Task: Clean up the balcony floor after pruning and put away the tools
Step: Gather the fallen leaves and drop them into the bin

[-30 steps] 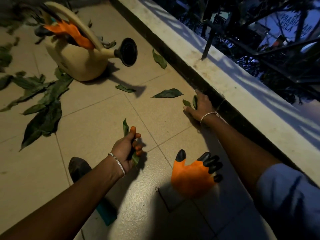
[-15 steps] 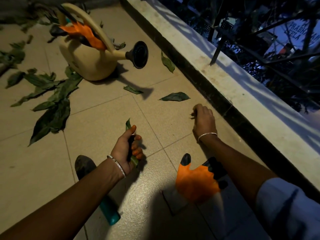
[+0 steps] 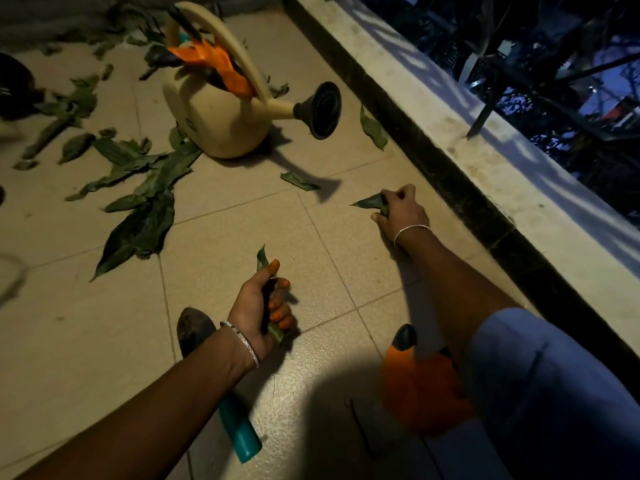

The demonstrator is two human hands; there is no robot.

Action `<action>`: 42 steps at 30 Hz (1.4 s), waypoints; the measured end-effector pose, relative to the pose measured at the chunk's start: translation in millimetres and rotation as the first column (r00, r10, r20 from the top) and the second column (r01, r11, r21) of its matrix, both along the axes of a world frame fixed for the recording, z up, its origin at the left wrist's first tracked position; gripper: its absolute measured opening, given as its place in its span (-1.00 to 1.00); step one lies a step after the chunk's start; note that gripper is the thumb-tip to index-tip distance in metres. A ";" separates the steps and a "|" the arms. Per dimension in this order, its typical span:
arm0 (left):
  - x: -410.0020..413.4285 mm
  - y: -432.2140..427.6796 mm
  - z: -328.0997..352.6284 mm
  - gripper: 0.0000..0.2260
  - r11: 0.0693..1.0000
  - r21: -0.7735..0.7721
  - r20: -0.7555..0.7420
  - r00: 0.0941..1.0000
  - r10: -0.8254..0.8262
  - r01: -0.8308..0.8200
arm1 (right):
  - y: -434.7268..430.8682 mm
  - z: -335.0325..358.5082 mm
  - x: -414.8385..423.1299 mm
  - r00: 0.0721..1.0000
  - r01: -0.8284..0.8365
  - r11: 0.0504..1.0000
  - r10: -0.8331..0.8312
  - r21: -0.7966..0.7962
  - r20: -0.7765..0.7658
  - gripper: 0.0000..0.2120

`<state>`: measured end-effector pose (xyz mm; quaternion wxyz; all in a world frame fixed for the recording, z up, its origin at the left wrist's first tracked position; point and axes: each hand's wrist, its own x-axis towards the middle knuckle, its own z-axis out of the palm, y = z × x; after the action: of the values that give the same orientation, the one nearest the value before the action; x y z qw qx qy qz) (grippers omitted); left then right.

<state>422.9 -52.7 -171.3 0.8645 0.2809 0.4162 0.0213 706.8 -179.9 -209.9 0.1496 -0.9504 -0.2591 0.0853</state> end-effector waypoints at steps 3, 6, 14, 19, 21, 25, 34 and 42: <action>-2.3 6.0 0.6 -0.68 1.000 -0.009 0.005 1.000 0.019 -0.019 | -2.4 -6.9 -3.5 0.998 0.056 0.995 -0.054 0.084 -0.027 -0.62; -4.5 9.7 1.8 -0.68 0.999 -0.003 0.003 0.999 0.041 -0.041 | -4.2 -9.6 -18.0 0.990 0.047 0.992 -0.062 0.113 0.129 -0.78; -10.6 0.7 18.3 -0.67 0.998 0.045 -0.029 0.999 0.042 -0.040 | -8.6 -8.4 -53.9 0.980 -0.024 0.999 0.030 -0.031 0.196 -0.78; -19.9 -4.7 32.9 -0.65 0.997 0.066 -0.027 0.999 0.045 -0.043 | -12.7 -1.7 -81.9 1.000 0.013 0.994 -0.013 0.104 -0.003 -0.75; -23.1 -4.1 39.6 -0.64 0.996 0.085 -0.018 0.999 0.037 -0.035 | -10.2 6.5 -84.4 0.981 0.036 0.974 0.008 0.225 -0.193 -0.77; -32.9 -2.4 48.6 -0.60 0.992 0.109 0.012 0.998 0.057 -0.058 | 7.0 38.9 -118.3 0.676 0.490 0.744 0.006 0.455 -0.737 -0.83; -56.7 -15.0 67.3 -0.29 0.998 -0.053 0.213 0.976 0.050 -0.039 | 27.0 88.3 -232.3 0.610 0.273 0.748 0.351 0.605 -0.710 -0.91; -63.3 -15.7 73.6 -0.74 0.985 0.125 -0.007 0.993 0.118 -0.117 | 32.5 111.1 -244.7 0.766 0.152 0.779 0.295 0.608 -0.571 -0.67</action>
<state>359.5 -68.4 -97.7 0.8397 0.3092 0.4360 0.0961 462.1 -147.4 -98.8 0.5294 -0.7476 -0.2439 0.3184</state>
